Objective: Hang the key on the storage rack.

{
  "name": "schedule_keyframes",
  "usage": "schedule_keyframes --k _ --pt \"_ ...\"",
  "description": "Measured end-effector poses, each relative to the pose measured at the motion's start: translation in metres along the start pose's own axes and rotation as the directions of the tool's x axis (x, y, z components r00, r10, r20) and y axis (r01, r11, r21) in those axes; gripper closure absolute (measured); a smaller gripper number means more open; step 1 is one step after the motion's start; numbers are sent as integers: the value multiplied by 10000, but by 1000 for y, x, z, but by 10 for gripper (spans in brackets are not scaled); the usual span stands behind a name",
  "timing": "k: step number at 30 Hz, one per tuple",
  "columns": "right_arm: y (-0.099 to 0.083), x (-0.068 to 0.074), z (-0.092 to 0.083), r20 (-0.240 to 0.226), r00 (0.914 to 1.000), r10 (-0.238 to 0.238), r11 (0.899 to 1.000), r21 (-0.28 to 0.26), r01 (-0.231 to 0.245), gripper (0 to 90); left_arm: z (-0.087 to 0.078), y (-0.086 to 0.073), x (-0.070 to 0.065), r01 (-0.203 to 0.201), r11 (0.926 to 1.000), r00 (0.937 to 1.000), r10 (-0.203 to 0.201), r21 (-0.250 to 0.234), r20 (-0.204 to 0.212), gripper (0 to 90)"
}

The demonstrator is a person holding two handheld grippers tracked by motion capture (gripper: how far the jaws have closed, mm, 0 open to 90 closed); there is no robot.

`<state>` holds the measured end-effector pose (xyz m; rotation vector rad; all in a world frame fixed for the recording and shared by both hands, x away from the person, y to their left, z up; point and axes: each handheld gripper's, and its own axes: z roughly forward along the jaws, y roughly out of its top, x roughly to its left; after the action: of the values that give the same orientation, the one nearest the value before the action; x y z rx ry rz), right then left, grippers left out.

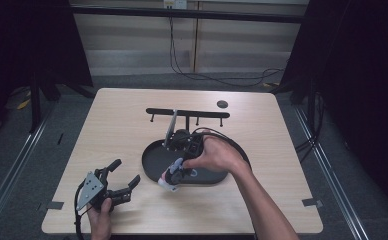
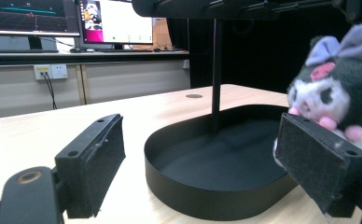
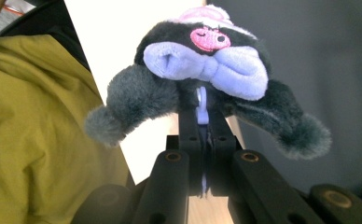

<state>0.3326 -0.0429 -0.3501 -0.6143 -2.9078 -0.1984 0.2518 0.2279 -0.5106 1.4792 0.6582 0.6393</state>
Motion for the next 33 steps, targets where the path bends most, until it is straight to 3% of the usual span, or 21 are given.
schedule_keyframes --k 7,14,18,28,31,33 --pt "10 -7 -23 312 9988 -367 9993 -84 370 877 0 0 0 -18 10000 10000 18 39 7 152" --pt "20 -16 -37 340 9969 -705 9975 60 703 876 -1 0 1 -69 9999 10000 69 74 26 153" --pt "26 -23 -41 416 9954 -858 9962 152 852 876 -1 0 1 -71 9999 10000 71 71 26 153" --pt "31 -42 -46 452 9962 -739 9970 248 728 876 0 0 0 -57 10000 10000 57 52 18 153" --pt "33 -45 -49 425 9958 -806 9964 308 794 874 1 0 -1 155 9998 9999 -155 -102 -32 153" --pt "35 -45 -50 476 9953 -849 9953 503 825 875 0 0 0 3 10000 10000 -3 4 8 153"
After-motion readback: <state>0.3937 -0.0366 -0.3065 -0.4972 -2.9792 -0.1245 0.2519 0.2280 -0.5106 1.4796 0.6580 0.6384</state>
